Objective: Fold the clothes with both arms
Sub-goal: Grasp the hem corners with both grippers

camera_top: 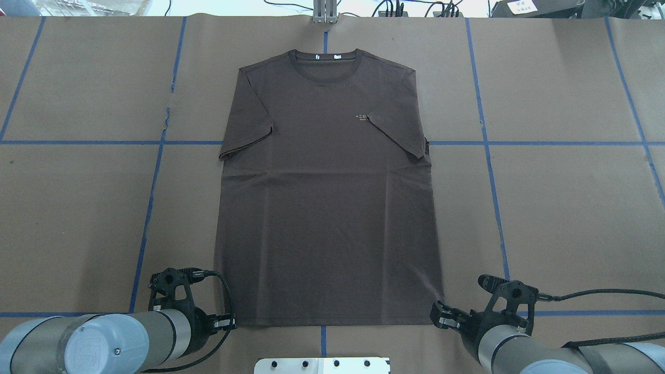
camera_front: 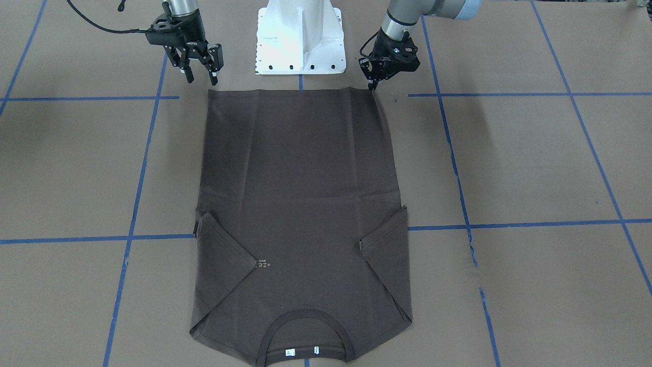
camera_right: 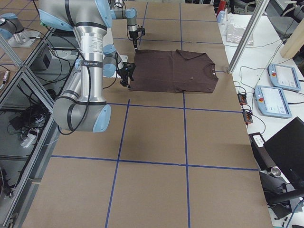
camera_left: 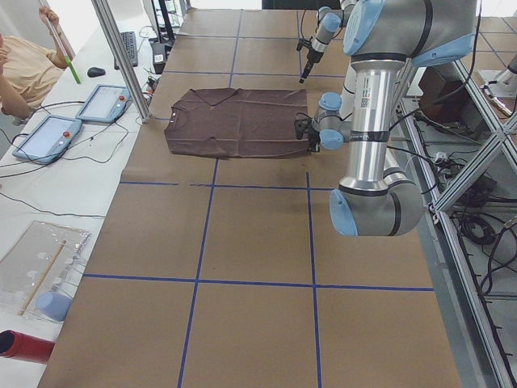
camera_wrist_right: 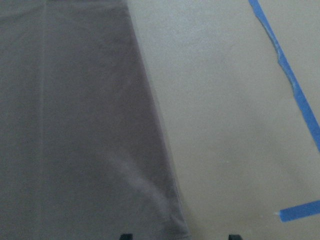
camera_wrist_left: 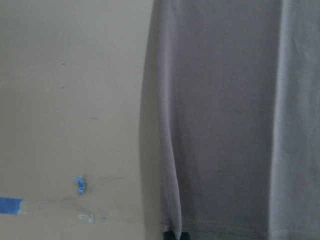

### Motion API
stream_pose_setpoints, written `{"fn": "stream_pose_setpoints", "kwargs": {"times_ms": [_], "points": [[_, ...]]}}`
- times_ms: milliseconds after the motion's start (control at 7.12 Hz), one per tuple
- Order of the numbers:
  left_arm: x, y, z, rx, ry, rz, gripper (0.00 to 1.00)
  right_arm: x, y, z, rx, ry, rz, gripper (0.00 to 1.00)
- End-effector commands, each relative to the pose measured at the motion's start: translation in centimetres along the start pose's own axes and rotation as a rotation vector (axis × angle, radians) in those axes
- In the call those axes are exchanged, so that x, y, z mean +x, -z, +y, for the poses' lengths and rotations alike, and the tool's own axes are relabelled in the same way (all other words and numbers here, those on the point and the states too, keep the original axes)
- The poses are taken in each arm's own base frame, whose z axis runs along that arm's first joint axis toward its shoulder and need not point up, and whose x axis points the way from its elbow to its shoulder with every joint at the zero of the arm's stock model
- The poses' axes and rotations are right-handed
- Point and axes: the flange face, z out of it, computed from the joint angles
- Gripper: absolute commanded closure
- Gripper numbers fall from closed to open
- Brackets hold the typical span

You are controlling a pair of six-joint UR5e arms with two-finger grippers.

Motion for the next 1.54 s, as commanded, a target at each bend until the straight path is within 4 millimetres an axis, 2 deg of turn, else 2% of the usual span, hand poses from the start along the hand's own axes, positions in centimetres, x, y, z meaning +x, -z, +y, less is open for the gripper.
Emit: {"fn": "stream_pose_setpoints", "kwargs": {"times_ms": [0, 843, 983, 1123, 1264, 1404], "points": [[0.1, 0.0, -0.3, 0.033, -0.001, 0.003, 1.0, -2.1, -2.5, 2.2, 0.003, 0.007, 0.0, 0.36], [0.0, -0.1, -0.5, 0.053, -0.001, 0.001, 1.0, -0.8, -3.8, 2.2, 0.031, 0.024, 0.032, 0.38], [0.0, -0.1, -0.5, 0.053, -0.001, 0.001, 1.0, -0.7, -4.1, 2.3, 0.031, 0.027, 0.038, 0.47], [-0.1, -0.1, -0.6, 0.054, -0.001, 0.0, 1.0, -0.7, -4.1, 2.4, 0.03, 0.028, 0.038, 0.64], [0.0, -0.1, -0.6, 0.054, -0.001, 0.001, 1.0, -0.8, -4.1, 2.4, 0.029, 0.029, 0.037, 0.86], [0.0, -0.1, -0.6, 0.054, -0.001, 0.001, 1.0, -0.9, -3.9, 2.2, 0.03, 0.025, 0.033, 1.0]]}}
